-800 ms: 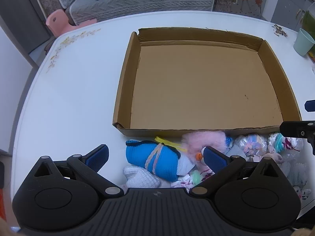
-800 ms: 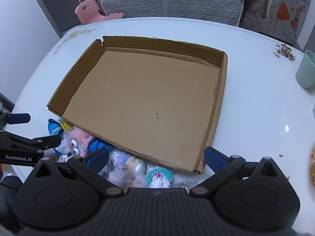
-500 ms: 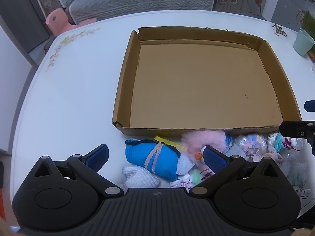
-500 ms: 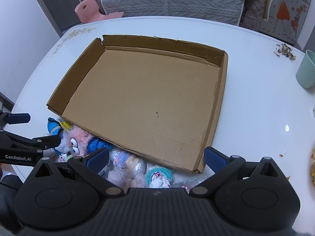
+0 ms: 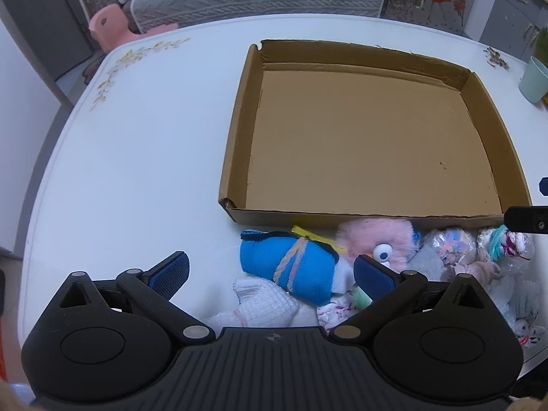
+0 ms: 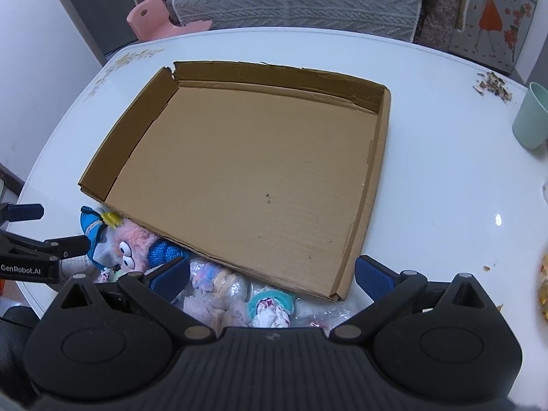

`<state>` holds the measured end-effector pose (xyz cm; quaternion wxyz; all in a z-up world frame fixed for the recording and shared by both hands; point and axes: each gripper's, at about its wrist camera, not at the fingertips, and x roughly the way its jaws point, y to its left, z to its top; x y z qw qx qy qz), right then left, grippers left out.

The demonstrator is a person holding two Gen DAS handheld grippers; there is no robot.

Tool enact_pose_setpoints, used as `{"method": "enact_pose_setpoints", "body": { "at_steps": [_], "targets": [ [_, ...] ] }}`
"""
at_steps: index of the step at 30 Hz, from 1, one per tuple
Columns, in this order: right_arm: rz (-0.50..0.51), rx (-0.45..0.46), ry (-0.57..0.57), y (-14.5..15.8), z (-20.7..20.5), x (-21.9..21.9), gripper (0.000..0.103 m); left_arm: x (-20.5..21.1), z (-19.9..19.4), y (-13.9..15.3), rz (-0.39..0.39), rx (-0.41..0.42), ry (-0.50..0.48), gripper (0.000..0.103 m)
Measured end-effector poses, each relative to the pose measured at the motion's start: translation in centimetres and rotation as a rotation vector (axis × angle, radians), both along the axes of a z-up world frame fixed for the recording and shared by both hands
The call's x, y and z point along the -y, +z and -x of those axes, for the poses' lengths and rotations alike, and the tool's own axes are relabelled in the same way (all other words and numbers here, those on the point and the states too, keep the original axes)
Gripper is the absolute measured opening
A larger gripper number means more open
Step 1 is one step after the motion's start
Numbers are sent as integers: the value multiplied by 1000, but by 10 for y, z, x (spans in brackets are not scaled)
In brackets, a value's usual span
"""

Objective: Organize objects
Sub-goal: 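Move both tools toward the pile of wrapped bundles beside the tray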

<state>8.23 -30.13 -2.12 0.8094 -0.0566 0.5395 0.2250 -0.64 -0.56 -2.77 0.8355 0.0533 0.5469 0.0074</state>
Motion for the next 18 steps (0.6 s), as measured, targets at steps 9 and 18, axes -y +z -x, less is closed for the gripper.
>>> {"method": "enact_pose_setpoints", "body": {
  "at_steps": [9, 18],
  "targets": [
    [3, -5, -3, 0, -1, 2, 102, 1, 1, 1, 4, 4, -6, 103],
    [6, -5, 0, -1, 1, 4, 102, 3, 3, 2, 11, 6, -10, 103]
  ]
}}
